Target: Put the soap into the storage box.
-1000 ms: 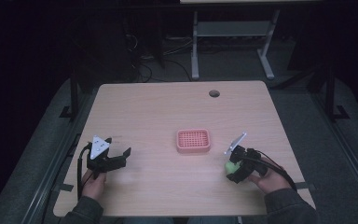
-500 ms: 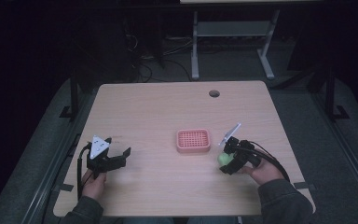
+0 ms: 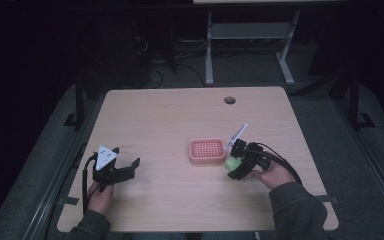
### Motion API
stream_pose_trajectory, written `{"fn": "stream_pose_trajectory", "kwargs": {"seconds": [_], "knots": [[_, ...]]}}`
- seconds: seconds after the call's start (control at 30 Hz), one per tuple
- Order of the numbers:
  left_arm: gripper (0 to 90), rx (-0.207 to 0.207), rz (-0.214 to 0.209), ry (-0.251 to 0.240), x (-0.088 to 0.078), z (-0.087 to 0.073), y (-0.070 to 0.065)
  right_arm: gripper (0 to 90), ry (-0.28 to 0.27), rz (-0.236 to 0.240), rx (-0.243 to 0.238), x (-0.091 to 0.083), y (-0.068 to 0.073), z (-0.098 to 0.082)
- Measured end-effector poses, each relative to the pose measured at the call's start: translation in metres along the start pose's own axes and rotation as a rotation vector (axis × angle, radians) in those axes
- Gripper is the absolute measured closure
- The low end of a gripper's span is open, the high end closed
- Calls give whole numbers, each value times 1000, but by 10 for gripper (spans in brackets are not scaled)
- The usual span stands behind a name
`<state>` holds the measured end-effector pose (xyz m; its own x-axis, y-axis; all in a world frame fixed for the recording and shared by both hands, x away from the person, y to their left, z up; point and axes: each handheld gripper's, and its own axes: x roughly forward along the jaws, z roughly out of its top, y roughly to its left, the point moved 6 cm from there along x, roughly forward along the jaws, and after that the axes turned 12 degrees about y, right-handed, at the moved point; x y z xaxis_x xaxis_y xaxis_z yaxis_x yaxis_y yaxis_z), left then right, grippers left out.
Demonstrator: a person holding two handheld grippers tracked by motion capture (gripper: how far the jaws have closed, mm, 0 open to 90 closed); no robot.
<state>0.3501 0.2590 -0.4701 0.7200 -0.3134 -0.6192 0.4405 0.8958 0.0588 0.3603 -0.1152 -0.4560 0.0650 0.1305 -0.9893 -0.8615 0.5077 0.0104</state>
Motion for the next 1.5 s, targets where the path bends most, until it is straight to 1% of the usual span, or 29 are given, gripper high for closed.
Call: {"fn": "stream_pose_trajectory", "kwargs": {"seconds": [0.4, 0.67, 0.77, 0.87, 1.03, 1.13, 1.27, 1.47, 1.5], "knots": [[144, -5, -3, 2, -1, 0, 0, 256, 8, -4, -29, -7, -1, 20], [144, -13, -6, -3, -1, 0, 1, 256, 20, -5, -44, -12, -7, 37], [144, -14, -7, -6, -2, 0, 1, 256, 14, -4, -52, -15, -9, 43], [144, -16, -8, -6, -2, 0, 1, 256, 18, -8, -52, -17, -11, 47], [144, -14, -9, -5, -2, 0, 1, 256, 8, 2, -55, -20, -15, 54], [144, -19, -8, -6, -2, 0, 2, 256, 21, -3, -51, -22, -18, 59], [145, -19, -8, -8, -2, 0, 2, 256, 8, 8, -46, -26, -23, 66], [144, -21, -9, -11, -2, 0, 3, 256, 17, -7, -55, -30, -25, 74], [144, -23, -9, -10, -2, 0, 3, 256, 16, 1, -52, -30, -25, 76]]}}
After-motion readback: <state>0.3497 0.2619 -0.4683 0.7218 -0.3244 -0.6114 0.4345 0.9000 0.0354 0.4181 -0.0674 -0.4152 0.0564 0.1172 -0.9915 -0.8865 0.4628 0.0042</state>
